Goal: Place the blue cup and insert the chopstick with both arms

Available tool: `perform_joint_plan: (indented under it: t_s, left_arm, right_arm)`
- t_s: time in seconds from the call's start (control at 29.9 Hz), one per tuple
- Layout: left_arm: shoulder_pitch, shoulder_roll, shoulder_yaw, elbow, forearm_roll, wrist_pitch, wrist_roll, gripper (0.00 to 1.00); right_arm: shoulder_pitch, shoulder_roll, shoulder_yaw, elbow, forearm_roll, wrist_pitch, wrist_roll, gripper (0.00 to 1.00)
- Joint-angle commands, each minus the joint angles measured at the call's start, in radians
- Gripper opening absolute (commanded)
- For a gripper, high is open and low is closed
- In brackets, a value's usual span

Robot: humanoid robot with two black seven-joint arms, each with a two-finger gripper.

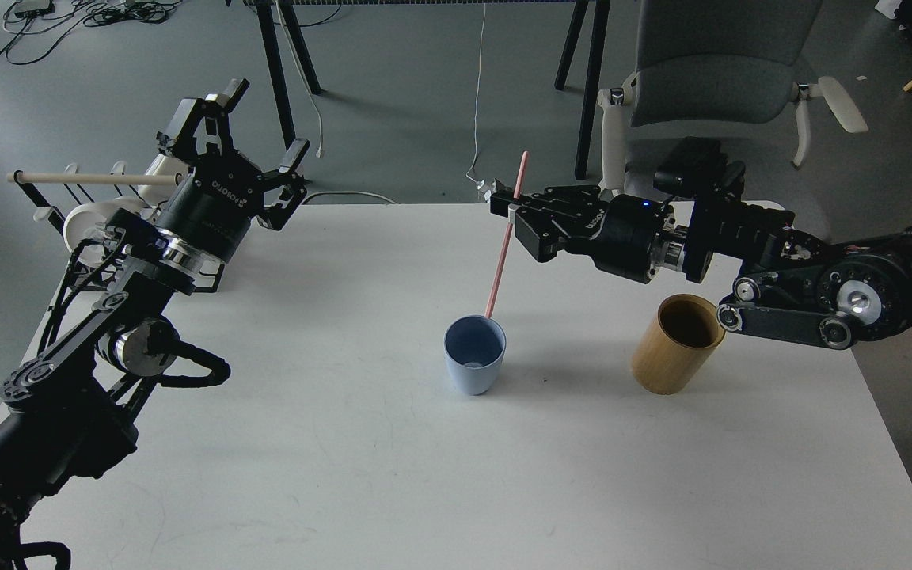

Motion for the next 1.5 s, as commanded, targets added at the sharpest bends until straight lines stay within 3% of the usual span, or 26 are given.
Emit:
perform_joint_plan:
  t_s: [0.0,0.4,0.53,0.7,1.0,1.17,1.34,1.44,1.47]
  left_arm:
    - [0.000,0.000,0.000,0.002,-0.001,0.000,0.000,0.98]
    - [0.000,0.003,0.000,0.017,-0.002,0.000,0.000,0.98]
    - [0.000,0.005,0.000,0.023,-0.005,0.000,0.000,0.98]
    - [0.000,0.003,0.000,0.025,-0.005,0.000,0.000,0.98]
    - [-0.001,0.003,0.000,0.023,-0.005,0.000,0.000,0.98]
    - [-0.003,0.002,0.000,0.025,-0.005,0.000,0.000,0.98]
    - [-0.021,0.000,-0.005,0.023,-0.010,0.000,0.000,0.98]
    - [-0.050,-0.004,-0.003,0.023,-0.010,0.000,0.000,0.98]
    - [-0.064,-0.013,-0.002,0.023,-0.010,0.000,0.000,0.98]
  right_arm:
    - [-0.006,0.017,0.000,-0.009,0.004,0.000,0.000,0.01]
    - [-0.042,0.094,-0.003,-0.053,0.036,0.000,0.000,0.03]
    - [-0.042,0.096,-0.005,-0.054,0.036,0.000,0.000,0.09]
    - [-0.048,0.094,-0.003,-0.052,0.039,0.000,0.000,0.29]
    - [-0.071,0.074,0.023,0.014,0.119,0.000,0.000,0.51]
    - [-0.077,0.021,0.168,0.092,0.281,0.000,0.000,0.73]
    - [-0.091,-0.085,0.279,0.103,0.321,0.000,0.000,0.76]
    - [-0.149,-0.157,0.378,0.150,0.328,0.000,0.000,0.88]
    - [-0.181,-0.185,0.424,0.185,0.328,0.000,0.000,1.00]
